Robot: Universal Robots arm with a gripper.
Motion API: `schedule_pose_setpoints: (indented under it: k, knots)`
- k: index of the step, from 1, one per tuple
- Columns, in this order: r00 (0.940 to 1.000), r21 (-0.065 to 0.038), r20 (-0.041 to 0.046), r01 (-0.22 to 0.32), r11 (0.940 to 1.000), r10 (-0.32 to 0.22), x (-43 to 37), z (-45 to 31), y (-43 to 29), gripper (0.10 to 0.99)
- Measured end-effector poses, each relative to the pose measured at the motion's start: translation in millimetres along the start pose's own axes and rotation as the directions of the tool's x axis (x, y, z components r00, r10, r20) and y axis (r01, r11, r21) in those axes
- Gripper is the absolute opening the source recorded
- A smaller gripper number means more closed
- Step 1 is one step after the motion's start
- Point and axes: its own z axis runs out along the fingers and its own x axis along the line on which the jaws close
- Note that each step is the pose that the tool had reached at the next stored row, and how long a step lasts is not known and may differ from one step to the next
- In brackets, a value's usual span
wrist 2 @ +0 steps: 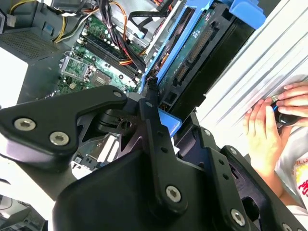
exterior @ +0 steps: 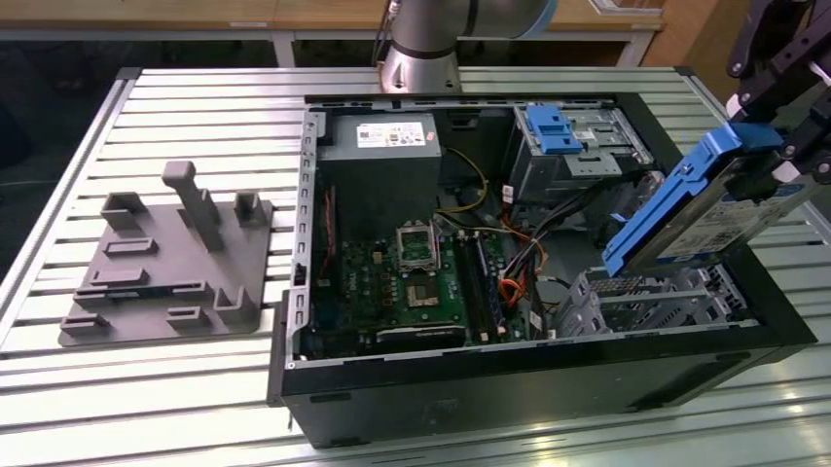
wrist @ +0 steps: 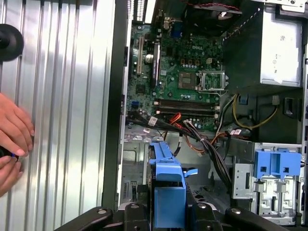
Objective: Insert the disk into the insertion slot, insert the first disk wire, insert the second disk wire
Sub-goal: 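Insert the disk into the insertion slot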
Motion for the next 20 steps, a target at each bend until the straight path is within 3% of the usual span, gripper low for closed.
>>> schedule_pose_setpoints:
  k: [20]
  knots:
    - [0.9997,0.003,-0.0004,-0.023,0.9997,0.023,-7.1,4.6,-0.5,0.365]
